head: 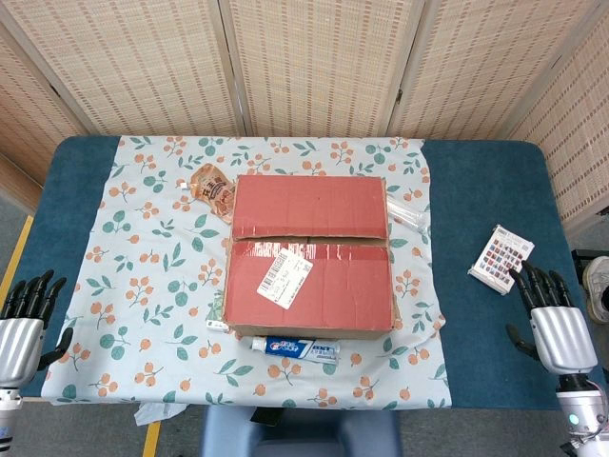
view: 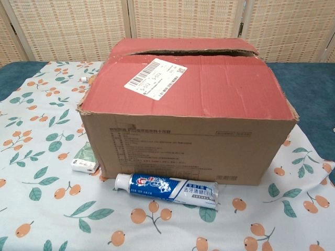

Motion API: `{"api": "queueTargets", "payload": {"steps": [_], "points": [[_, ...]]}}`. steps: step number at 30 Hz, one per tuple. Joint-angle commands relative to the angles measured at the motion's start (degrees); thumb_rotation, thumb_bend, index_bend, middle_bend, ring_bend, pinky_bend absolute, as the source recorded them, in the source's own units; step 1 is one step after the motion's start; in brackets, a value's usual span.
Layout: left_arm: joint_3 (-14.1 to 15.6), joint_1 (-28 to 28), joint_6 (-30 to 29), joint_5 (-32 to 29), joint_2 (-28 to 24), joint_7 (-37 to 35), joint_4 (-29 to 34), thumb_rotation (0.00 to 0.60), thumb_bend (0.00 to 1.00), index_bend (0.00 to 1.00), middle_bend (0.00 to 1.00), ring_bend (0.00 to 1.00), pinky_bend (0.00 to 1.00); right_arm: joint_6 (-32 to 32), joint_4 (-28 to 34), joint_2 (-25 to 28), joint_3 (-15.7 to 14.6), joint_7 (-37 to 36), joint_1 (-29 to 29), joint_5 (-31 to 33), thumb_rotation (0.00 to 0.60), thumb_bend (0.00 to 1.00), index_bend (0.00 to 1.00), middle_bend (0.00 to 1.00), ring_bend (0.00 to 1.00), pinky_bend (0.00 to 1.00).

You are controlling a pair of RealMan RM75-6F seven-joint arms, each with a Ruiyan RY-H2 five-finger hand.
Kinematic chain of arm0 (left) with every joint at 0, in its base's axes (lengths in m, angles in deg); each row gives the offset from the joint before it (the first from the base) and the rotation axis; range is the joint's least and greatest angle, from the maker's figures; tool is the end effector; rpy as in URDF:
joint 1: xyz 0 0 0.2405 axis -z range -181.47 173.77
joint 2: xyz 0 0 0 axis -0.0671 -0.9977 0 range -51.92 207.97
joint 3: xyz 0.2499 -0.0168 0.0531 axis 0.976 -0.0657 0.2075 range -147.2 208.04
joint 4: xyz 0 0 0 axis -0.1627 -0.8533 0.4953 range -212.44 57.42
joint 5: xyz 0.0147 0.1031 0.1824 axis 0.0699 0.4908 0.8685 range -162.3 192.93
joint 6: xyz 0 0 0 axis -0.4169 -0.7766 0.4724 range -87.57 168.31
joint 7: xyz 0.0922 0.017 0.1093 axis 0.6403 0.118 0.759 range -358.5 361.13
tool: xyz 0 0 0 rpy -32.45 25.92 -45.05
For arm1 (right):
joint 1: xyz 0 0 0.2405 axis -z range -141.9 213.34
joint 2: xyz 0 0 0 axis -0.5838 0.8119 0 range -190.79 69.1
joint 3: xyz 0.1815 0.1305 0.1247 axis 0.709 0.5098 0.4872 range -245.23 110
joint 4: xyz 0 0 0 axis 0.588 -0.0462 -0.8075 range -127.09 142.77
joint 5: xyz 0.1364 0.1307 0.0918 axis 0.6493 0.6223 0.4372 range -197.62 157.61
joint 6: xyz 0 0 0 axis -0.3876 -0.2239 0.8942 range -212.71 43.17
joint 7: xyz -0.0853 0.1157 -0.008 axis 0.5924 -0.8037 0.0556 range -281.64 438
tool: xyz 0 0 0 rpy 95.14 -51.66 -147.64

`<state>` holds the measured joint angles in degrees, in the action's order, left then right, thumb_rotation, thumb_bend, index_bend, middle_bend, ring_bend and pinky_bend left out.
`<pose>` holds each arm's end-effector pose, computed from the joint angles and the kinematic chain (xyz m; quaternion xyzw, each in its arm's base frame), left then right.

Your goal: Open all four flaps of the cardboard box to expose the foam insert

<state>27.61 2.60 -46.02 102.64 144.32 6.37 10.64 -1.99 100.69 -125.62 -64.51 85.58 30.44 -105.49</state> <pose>-0.3126 0.1905 0.1554 -0.6220 -0.3303 -0.3719 0.6048 -0.3098 -0.1839 0.1502 0.6213 -0.3646 0.3480 0.6000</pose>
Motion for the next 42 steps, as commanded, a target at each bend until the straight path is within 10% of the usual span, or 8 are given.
{"api": "queueTargets", "payload": {"steps": [1, 12, 22, 42], "points": [[0.1, 0.1, 0.2, 0.0, 0.2, 0.6, 0.1, 0.6, 0.46, 0.0, 0.0, 0.0, 0.0, 0.3, -0.2, 0.0, -0.1, -0.4, 0.1, -0.4, 0.6, 0.38, 0.0, 0.0, 0.0, 0.0], [0.8, 0.7, 0.9, 1.6, 0.0, -0.7, 0.0, 0.6, 0.46, 0.0, 0.0, 0.0, 0.0, -2.6, -0.9, -0.6, 0.5, -1.5, -2.4, -1.1, 0.6, 0.38, 0.0, 0.0, 0.0, 0.0], [0.1, 1.1, 1.9, -0.1, -0.5, -3.3, -0.4, 0.6, 0.46, 0.0, 0.0, 0.0, 0.0, -12.1, 8.9, 3.1, 9.0, 4.1, -14.3, 2.1, 0.6, 0.38, 0.04, 0.0, 0.0, 0.0], [-1.8, 3.4, 6.7, -4.1, -1.1, -9.5, -3.8, 0.6, 0.46, 0.0, 0.0, 0.0, 0.0, -22.0, 4.7, -11.8, 15.2, 20.8, -31.6, 19.5, 0.6, 0.38, 0.04, 0.0, 0.0, 0.0]]}}
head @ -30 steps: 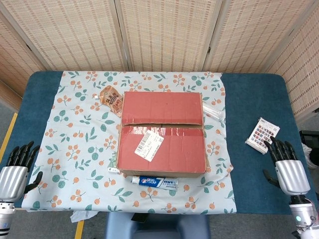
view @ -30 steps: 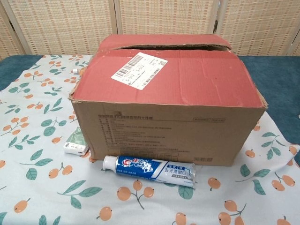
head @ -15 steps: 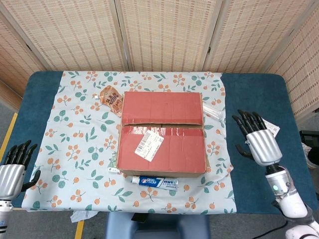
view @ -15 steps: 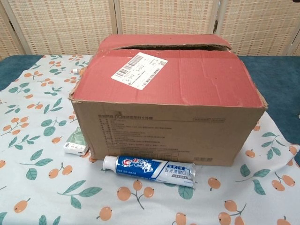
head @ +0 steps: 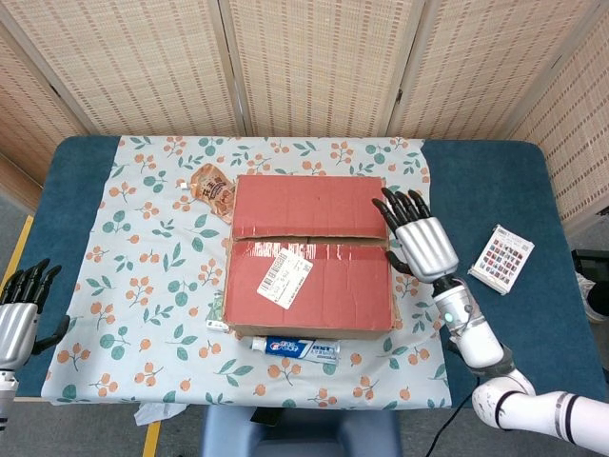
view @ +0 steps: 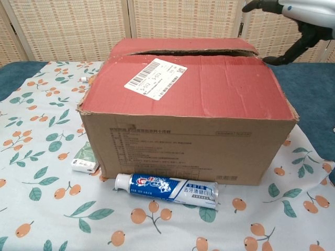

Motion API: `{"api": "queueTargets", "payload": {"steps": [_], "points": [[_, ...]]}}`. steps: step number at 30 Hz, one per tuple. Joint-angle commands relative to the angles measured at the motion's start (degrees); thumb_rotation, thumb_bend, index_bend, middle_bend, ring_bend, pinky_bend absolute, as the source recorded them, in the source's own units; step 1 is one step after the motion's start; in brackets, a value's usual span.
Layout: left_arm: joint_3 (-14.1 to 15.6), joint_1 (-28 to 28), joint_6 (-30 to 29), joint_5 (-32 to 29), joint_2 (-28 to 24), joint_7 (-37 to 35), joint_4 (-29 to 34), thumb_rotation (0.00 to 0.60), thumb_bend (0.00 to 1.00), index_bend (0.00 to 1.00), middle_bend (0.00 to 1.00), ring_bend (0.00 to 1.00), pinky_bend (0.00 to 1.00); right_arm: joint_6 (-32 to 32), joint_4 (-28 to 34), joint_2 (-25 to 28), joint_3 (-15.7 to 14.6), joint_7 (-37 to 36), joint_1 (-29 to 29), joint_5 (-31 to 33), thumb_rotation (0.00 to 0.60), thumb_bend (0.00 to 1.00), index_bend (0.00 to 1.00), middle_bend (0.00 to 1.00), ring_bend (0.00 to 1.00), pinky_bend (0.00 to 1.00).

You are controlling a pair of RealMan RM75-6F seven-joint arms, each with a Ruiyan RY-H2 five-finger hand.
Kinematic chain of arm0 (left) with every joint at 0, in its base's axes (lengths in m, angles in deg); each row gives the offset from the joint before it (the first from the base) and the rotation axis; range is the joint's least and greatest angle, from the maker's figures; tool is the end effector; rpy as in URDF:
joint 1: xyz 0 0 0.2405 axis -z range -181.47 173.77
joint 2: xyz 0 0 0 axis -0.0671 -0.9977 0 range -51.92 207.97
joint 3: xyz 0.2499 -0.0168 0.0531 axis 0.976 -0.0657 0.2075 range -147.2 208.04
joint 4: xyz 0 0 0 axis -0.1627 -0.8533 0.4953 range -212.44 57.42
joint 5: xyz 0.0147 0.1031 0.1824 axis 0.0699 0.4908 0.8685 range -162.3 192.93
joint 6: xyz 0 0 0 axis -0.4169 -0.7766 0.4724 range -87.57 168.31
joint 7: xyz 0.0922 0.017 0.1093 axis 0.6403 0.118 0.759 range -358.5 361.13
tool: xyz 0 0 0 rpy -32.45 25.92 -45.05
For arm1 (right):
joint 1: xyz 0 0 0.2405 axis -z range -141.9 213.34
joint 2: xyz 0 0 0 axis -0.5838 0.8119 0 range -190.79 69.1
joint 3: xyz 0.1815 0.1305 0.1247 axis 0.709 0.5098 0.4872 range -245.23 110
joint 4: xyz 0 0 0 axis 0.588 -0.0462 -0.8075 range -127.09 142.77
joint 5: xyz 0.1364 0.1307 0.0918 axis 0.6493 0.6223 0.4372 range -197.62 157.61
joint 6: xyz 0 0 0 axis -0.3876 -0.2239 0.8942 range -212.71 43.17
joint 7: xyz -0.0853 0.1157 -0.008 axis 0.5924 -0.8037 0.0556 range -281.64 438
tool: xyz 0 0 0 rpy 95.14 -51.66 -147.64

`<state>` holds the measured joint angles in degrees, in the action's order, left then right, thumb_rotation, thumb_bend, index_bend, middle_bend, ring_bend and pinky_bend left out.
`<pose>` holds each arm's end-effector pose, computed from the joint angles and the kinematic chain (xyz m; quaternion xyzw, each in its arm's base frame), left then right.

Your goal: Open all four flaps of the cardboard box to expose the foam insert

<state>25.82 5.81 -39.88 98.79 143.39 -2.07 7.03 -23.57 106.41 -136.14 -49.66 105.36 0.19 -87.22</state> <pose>-0.3274 0.2172 0.1635 -0.6086 -0.3727 -0.3773 0.5903 -0.1399 -0.3434 0.0810 0.7040 -0.3048 0.4125 0.4913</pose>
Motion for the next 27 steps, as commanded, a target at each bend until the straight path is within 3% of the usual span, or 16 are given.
{"api": "queueTargets", "payload": {"steps": [1, 16, 27], "points": [[-0.1, 0.2, 0.6, -0.4, -0.3, -1.5, -0.3, 0.6, 0.46, 0.0, 0.0, 0.0, 0.0, -0.5, -1.2, -1.7, 0.4, 1.5, -1.8, 1.7, 0.6, 0.38, 0.04, 0.0, 0.0, 0.0], [0.0, 0.1, 0.1, 0.2, -1.2, -6.1, -1.2, 0.6, 0.46, 0.0, 0.0, 0.0, 0.0, 0.0, -12.0, -9.1, 2.0, 4.4, -8.7, 5.6, 0.6, 0.38, 0.04, 0.0, 0.0, 0.0], [-0.3, 0.6, 1.5, -1.2, -0.8, -7.2, -2.3, 0.6, 0.46, 0.0, 0.0, 0.0, 0.0, -0.5, -10.8, -6.3, 6.7, 5.3, -12.5, 10.8, 0.6, 0.38, 0.04, 0.0, 0.0, 0.0]]}}
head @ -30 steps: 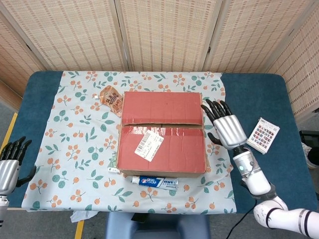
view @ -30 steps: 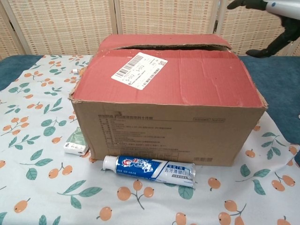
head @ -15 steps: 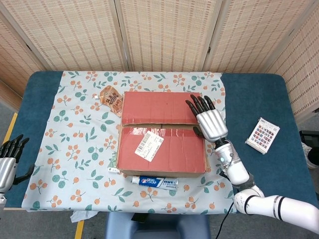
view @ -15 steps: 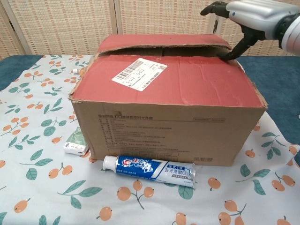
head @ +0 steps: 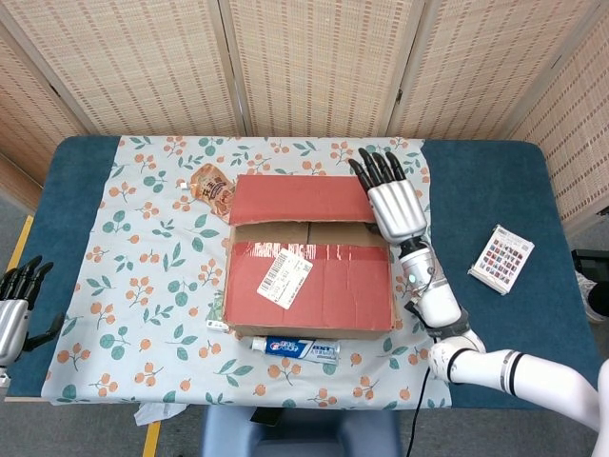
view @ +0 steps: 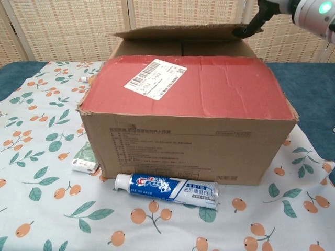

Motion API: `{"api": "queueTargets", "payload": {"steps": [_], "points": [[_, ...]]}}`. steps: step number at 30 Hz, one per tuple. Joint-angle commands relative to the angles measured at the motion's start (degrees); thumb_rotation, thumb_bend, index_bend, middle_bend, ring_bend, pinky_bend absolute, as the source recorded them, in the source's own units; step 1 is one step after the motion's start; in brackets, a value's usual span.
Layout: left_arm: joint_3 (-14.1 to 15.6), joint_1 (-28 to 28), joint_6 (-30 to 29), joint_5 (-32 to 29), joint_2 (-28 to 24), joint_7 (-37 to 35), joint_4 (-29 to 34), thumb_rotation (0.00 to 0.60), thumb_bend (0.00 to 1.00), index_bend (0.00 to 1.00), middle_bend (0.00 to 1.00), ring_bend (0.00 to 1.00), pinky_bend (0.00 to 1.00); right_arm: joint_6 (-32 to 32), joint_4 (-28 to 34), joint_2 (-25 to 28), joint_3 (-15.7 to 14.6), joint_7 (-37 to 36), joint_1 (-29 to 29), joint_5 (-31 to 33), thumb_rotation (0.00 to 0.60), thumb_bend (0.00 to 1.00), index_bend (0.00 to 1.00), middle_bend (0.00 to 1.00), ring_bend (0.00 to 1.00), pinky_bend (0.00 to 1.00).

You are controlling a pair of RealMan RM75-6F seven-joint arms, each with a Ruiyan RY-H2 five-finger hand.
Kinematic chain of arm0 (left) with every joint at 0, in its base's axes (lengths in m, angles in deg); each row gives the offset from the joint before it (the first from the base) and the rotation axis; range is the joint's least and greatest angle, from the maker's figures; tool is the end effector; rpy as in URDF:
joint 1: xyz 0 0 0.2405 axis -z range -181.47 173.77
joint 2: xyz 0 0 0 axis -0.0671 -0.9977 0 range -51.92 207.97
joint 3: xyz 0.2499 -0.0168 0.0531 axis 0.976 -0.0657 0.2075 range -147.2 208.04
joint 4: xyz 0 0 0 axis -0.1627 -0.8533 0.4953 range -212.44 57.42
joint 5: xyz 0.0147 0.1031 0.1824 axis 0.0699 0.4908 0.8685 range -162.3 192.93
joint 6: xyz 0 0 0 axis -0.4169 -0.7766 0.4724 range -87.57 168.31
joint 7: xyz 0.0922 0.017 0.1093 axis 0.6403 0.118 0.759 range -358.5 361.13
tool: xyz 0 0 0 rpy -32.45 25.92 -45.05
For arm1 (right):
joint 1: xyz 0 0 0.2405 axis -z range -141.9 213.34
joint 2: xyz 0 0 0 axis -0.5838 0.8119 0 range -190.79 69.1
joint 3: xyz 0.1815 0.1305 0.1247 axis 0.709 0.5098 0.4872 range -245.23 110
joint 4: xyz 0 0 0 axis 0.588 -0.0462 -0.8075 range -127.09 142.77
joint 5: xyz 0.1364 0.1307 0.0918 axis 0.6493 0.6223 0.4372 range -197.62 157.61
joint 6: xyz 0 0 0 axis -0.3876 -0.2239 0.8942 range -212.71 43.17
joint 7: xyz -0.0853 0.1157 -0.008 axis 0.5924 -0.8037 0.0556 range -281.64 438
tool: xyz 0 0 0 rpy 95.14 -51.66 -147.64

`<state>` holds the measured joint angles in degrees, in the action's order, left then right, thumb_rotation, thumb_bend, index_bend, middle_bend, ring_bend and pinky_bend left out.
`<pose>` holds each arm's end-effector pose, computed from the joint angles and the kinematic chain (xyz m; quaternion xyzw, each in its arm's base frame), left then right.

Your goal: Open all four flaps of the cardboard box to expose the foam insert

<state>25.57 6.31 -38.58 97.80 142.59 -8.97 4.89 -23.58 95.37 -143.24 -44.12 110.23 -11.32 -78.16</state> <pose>-0.3369 0.2223 0.1728 -0.5899 -0.4000 -0.3936 0.5806 -0.0924 -0.4051 0.0760 0.6749 -0.2744 0.4351 0.5291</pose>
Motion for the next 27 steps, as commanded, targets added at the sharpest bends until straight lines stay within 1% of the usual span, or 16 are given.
{"api": "queueTargets", "payload": {"steps": [1, 6, 9, 12, 15, 19, 23, 27], "points": [[-0.1, 0.1, 0.3, -0.2, -0.1, -0.6, -0.2, 0.6, 0.46, 0.0, 0.0, 0.0, 0.0, -1.2, -0.1, 1.1, 1.9, 0.4, -1.8, 3.1, 0.6, 0.38, 0.04, 0.0, 0.0, 0.0], [-0.3, 0.3, 0.8, -0.7, -0.1, -1.5, -0.8, 0.6, 0.46, 0.0, 0.0, 0.0, 0.0, -5.4, -5.2, 1.0, 4.9, -0.1, -6.2, 8.4, 0.6, 0.38, 0.04, 0.0, 0.0, 0.0], [-0.4, 0.6, 2.0, -1.5, 0.1, -1.9, -1.3, 0.6, 0.46, 0.0, 0.0, 0.0, 0.0, -8.6, -11.3, 0.1, 6.5, -0.6, -9.7, 12.4, 0.6, 0.38, 0.04, 0.0, 0.0, 0.0], [-0.6, 1.0, 3.5, -2.5, 0.1, -2.7, -2.1, 0.6, 0.46, 0.0, 0.0, 0.0, 0.0, -11.7, -17.7, -1.1, 7.8, -2.8, -12.5, 14.8, 0.6, 0.38, 0.02, 0.0, 0.0, 0.0], [-0.8, 1.3, 4.8, -3.6, 0.1, -3.5, -2.9, 0.6, 0.46, 0.0, 0.0, 0.0, 0.0, -14.5, -24.4, -2.5, 8.3, -5.6, -14.8, 15.5, 0.6, 0.38, 0.01, 0.0, 0.0, 0.0], [-1.0, 1.6, 6.0, -4.6, 0.2, -3.8, -3.6, 0.6, 0.46, 0.0, 0.0, 0.0, 0.0, -18.0, -31.3, -4.3, 8.0, -9.1, -16.8, 15.7, 0.6, 0.38, 0.0, 0.0, 0.0, 0.0], [-1.1, 1.6, 6.2, -4.9, 0.2, -3.7, -3.9, 0.6, 0.46, 0.0, 0.0, 0.0, 0.0, -18.1, -32.7, -4.7, 6.5, -12.3, -16.5, 13.0, 0.6, 0.38, 0.0, 0.0, 0.0, 0.0], [-1.1, 1.6, 6.2, -5.2, 0.3, -3.3, -3.7, 0.6, 0.46, 0.0, 0.0, 0.0, 0.0, -17.1, -30.6, -3.5, 5.2, -14.8, -15.0, 10.7, 0.6, 0.38, 0.0, 0.0, 0.0, 0.0]]}}
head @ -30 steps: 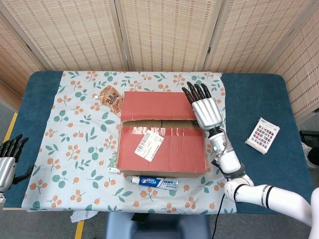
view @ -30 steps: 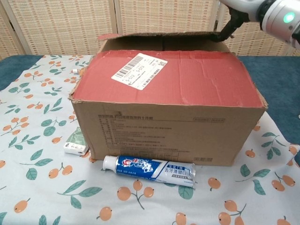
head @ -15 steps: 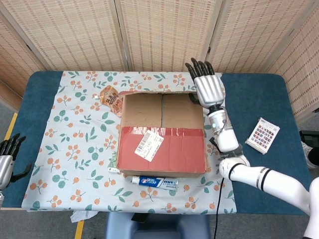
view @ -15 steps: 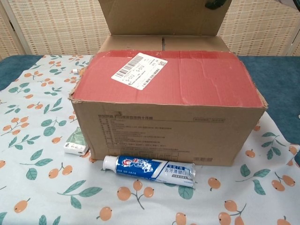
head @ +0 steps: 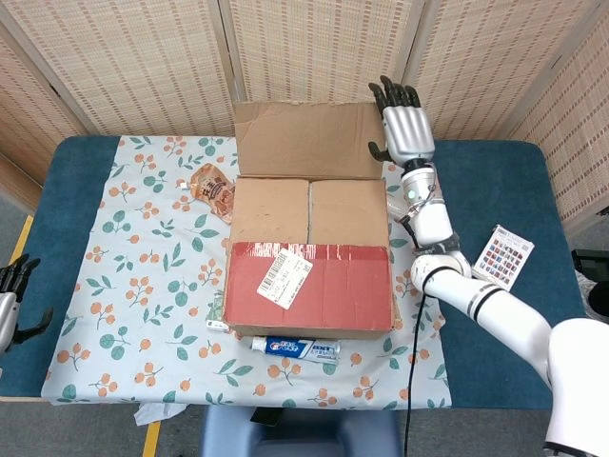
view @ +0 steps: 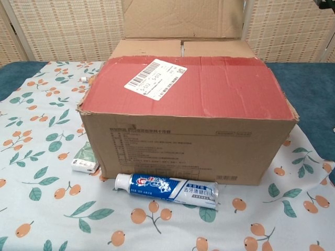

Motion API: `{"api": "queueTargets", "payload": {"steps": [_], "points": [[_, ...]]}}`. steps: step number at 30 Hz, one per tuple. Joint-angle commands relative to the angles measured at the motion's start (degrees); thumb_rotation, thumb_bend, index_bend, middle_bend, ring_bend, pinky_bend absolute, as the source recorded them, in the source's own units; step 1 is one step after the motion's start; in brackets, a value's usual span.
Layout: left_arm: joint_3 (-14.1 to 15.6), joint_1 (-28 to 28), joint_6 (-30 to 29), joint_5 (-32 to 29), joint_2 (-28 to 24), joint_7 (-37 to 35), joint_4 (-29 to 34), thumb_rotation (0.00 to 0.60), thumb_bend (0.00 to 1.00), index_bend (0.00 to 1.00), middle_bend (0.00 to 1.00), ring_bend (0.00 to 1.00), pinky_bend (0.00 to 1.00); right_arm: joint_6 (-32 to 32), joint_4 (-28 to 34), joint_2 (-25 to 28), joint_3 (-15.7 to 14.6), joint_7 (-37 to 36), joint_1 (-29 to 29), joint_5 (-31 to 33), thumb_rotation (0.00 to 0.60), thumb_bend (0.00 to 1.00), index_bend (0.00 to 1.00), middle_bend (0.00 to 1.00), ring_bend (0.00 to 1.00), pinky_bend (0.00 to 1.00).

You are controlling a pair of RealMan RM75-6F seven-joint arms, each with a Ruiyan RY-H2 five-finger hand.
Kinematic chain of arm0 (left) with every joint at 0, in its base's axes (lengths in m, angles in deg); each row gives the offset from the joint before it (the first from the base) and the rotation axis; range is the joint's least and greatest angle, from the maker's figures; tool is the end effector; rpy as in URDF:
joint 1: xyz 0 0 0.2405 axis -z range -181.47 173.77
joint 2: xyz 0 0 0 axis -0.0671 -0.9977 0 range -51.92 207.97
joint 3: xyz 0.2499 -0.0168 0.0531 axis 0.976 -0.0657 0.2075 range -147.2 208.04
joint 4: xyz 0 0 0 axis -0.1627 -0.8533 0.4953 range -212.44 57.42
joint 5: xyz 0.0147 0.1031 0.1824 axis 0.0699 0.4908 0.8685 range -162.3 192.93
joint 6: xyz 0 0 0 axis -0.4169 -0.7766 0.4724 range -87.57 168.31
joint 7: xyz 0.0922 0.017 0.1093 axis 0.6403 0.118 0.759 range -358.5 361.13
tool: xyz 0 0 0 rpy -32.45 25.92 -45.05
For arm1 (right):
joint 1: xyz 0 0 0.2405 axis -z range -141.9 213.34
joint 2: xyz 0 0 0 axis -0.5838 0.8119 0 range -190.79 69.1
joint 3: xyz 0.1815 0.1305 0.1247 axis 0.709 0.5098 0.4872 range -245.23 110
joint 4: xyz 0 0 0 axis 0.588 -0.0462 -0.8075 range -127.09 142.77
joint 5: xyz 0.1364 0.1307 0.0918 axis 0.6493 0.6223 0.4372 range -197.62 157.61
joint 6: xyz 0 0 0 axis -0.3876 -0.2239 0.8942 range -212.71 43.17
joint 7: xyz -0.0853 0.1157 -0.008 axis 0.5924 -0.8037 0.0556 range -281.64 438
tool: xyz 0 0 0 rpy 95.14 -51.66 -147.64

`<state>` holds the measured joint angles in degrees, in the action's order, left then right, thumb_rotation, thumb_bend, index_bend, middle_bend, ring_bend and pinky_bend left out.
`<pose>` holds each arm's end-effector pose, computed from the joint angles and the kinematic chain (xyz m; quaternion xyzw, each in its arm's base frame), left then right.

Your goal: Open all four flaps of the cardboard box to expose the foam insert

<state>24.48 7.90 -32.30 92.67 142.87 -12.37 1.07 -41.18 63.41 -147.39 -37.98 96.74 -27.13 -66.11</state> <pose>-0.3595 0.2366 0.1779 -0.5662 -0.4388 -0.3681 0.5928 -0.0754 -0.5221 0.1142 0.6109 -0.3490 0.4473 0.5522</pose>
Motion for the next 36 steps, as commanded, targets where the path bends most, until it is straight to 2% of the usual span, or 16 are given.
{"api": "queueTargets", "payload": {"steps": [1, 5, 8, 11, 15, 16, 18, 22, 30, 32, 36], "points": [[0.0, -0.1, -0.2, 0.0, 0.0, 0.3, 0.3, 0.6, 0.46, 0.0, 0.0, 0.0, 0.0, 1.0, 2.6, 1.4, -1.3, -1.8, 1.5, -1.9, 0.6, 0.38, 0.0, 0.0, 0.0, 0.0], [0.1, -0.2, -0.6, 0.2, 0.0, 0.8, 0.6, 0.6, 0.46, 0.0, 0.0, 0.0, 0.0, 2.4, 11.1, 5.8, -2.5, -3.7, 5.1, -3.2, 0.6, 0.38, 0.0, 0.0, 0.0, 0.0], [0.1, -0.3, -0.8, 0.1, 0.0, 1.4, 0.8, 0.6, 0.46, 0.0, 0.0, 0.0, 0.0, 1.4, 21.6, 12.2, -3.9, -5.9, 9.4, -3.0, 0.6, 0.38, 0.0, 0.0, 0.0, 0.0], [0.2, -0.2, -0.5, 0.0, 0.1, 2.4, 1.0, 0.6, 0.46, 0.0, 0.0, 0.0, 0.0, -2.5, 31.3, 20.2, -5.4, -8.2, 13.1, -1.8, 0.6, 0.38, 0.0, 0.0, 0.02, 0.0], [0.4, 0.0, 0.1, -0.4, 0.1, 3.5, 1.4, 0.6, 0.46, 0.0, 0.0, 0.0, 0.0, -4.8, 37.0, 25.3, -5.8, -11.8, 15.7, -2.3, 0.6, 0.38, 0.0, 0.0, 0.02, 0.0], [0.4, 0.2, 0.6, -0.6, 0.2, 4.4, 1.4, 0.6, 0.46, 0.0, 0.0, 0.0, 0.0, -8.4, 40.5, 28.4, -6.4, -15.1, 17.6, -3.1, 0.6, 0.38, 0.0, 0.0, 0.02, 0.0], [0.2, 0.4, 0.9, -1.2, 0.5, 5.4, 1.4, 0.6, 0.46, 0.0, 0.0, 0.0, 0.0, -13.6, 44.0, 32.3, -5.1, -21.9, 20.0, -5.5, 0.6, 0.38, 0.0, 0.0, 0.02, 0.0], [-0.1, 0.9, 1.8, -2.4, 1.0, 7.2, 1.4, 0.6, 0.46, 0.0, 0.0, 0.0, 0.0, -19.9, 46.0, 34.4, -1.1, -35.9, 25.4, -14.2, 0.6, 0.38, 0.0, 0.0, 0.05, 0.0], [-0.3, 1.6, 2.9, -3.2, 1.4, 8.9, 1.5, 0.6, 0.46, 0.0, 0.0, 0.0, 0.0, -23.3, 46.2, 31.6, 5.6, -64.3, 32.3, -30.2, 0.6, 0.38, 0.1, 0.05, 0.12, 0.1], [-0.4, 1.7, 3.1, -3.4, 1.4, 8.8, 1.4, 0.6, 0.46, 0.0, 0.0, 0.0, 0.0, -22.6, 45.5, 30.9, 5.6, -71.6, 32.8, -35.5, 0.6, 0.38, 0.11, 0.06, 0.13, 0.11], [-0.4, 1.6, 3.2, -3.4, 1.3, 8.5, 1.3, 0.6, 0.46, 0.0, 0.0, 0.0, 0.0, -18.4, 42.9, 29.5, 2.0, -85.3, 31.8, -44.6, 0.6, 0.38, 0.13, 0.1, 0.16, 0.15]]}}
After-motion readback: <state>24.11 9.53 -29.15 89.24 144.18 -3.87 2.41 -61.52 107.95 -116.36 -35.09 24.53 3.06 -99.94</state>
